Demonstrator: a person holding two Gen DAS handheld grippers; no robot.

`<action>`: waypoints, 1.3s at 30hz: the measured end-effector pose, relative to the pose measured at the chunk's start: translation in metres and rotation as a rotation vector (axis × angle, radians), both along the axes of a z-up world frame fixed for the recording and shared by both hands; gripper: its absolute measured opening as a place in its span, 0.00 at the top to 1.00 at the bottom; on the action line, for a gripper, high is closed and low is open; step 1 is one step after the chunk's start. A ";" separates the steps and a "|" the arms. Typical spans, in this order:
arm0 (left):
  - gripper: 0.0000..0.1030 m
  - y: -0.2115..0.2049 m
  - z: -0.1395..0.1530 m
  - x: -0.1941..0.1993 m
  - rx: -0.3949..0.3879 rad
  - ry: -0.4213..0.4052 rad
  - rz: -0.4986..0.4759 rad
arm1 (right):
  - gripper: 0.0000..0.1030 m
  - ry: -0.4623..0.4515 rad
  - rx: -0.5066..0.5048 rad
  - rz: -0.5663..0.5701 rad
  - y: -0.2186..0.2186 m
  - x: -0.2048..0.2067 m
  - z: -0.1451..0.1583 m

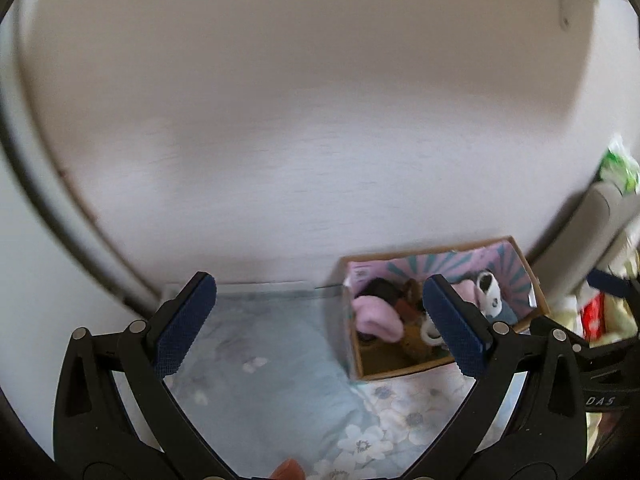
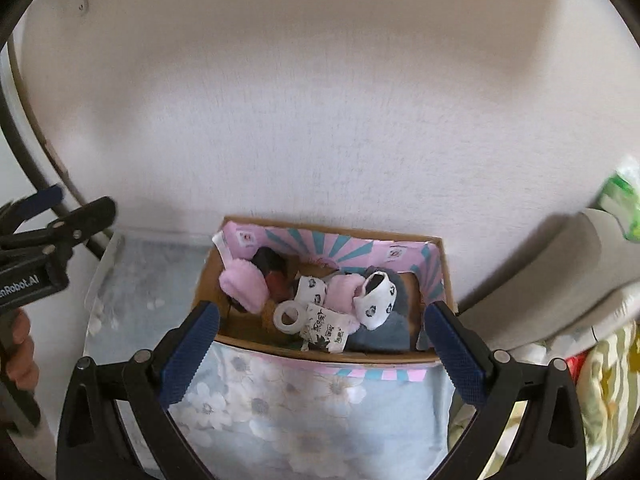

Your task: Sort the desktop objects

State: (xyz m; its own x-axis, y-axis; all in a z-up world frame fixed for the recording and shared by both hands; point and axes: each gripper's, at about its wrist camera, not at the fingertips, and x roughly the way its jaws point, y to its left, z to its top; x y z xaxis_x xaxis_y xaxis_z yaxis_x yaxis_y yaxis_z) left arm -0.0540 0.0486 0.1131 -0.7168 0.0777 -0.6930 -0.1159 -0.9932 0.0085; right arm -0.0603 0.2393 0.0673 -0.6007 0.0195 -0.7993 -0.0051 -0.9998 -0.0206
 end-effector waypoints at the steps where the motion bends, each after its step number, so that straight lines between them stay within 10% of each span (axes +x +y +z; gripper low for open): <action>1: 0.00 -0.005 0.002 0.005 0.008 0.005 0.012 | 0.00 0.002 0.004 -0.013 -0.002 0.003 0.000; 14: 0.00 -0.036 -0.009 0.066 0.048 0.027 0.064 | 0.01 0.052 0.025 -0.071 -0.034 0.038 -0.014; 39: 0.00 -0.032 -0.016 0.060 0.003 -0.005 0.066 | 0.01 0.064 0.032 -0.066 -0.038 0.039 -0.015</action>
State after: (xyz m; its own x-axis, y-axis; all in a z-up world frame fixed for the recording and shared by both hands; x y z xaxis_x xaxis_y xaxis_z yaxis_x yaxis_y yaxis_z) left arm 0.0058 0.0170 0.0974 -0.7168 0.0327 -0.6965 -0.0502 -0.9987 0.0047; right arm -0.0213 0.2017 0.0523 -0.6471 0.0859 -0.7575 -0.0735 -0.9960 -0.0502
